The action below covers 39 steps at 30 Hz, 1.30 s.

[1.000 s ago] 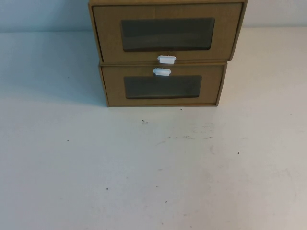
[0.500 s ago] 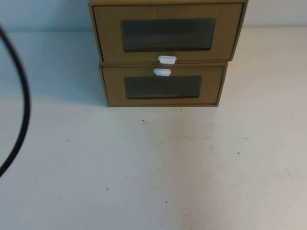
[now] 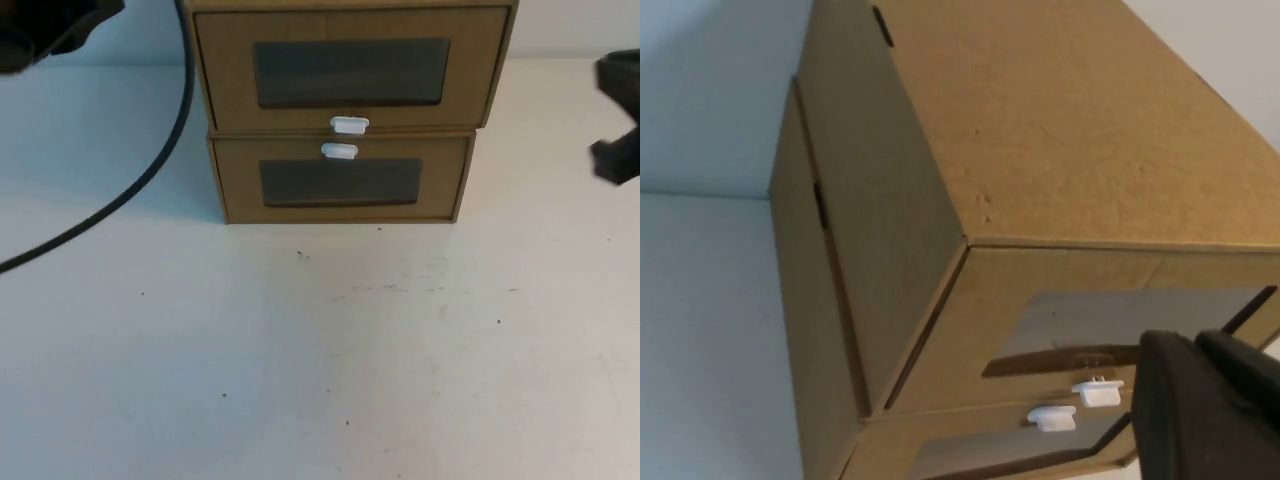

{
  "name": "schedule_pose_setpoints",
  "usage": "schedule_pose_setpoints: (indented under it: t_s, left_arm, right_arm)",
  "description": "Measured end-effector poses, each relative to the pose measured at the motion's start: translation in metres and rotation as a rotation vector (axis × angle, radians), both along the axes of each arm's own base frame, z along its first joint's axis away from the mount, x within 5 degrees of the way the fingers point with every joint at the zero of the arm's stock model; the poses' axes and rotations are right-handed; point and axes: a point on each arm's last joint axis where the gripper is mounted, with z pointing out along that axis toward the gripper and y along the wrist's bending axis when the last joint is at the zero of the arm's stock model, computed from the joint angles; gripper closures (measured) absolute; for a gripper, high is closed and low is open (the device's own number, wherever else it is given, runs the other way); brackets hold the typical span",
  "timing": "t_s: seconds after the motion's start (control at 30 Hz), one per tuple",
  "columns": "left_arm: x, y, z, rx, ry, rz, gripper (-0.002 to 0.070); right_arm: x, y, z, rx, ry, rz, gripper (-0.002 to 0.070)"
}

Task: Open the shoe box
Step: 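Pull the top drawer of the cardboard box fully open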

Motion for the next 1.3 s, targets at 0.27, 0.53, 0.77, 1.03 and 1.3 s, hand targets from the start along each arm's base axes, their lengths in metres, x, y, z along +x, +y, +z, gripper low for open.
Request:
schedule_pose_setpoints:
  t_s: [0.27,0.53,0.77,1.03,1.3]
  left_arm:
    - [0.039,-0.017,0.026,0.083,0.034,-0.14,0.068]
    - [0.071,-0.028,0.037,0.103,0.045,-0.198,0.068]
    - [0.095,-0.036,0.013,0.103,0.089,-0.237,0.068]
    - [0.105,-0.04,0.005,0.11,0.065,-0.268,0.068]
    - [0.107,-0.043,-0.001,0.141,0.065,-0.305,0.068]
  right_arm:
    - [0.018,0.092,-0.037,-0.672,-0.111,0.407,0.069]
    - [0.019,0.136,-0.063,-0.811,-0.146,0.525,0.0689]
    - [0.056,0.157,-0.073,-1.069,-0.162,0.18,0.069]
    - [0.038,0.21,-0.072,-1.039,-0.48,0.34,0.0689]
    - [0.067,0.205,-0.113,-1.064,-0.336,0.209,0.0689]
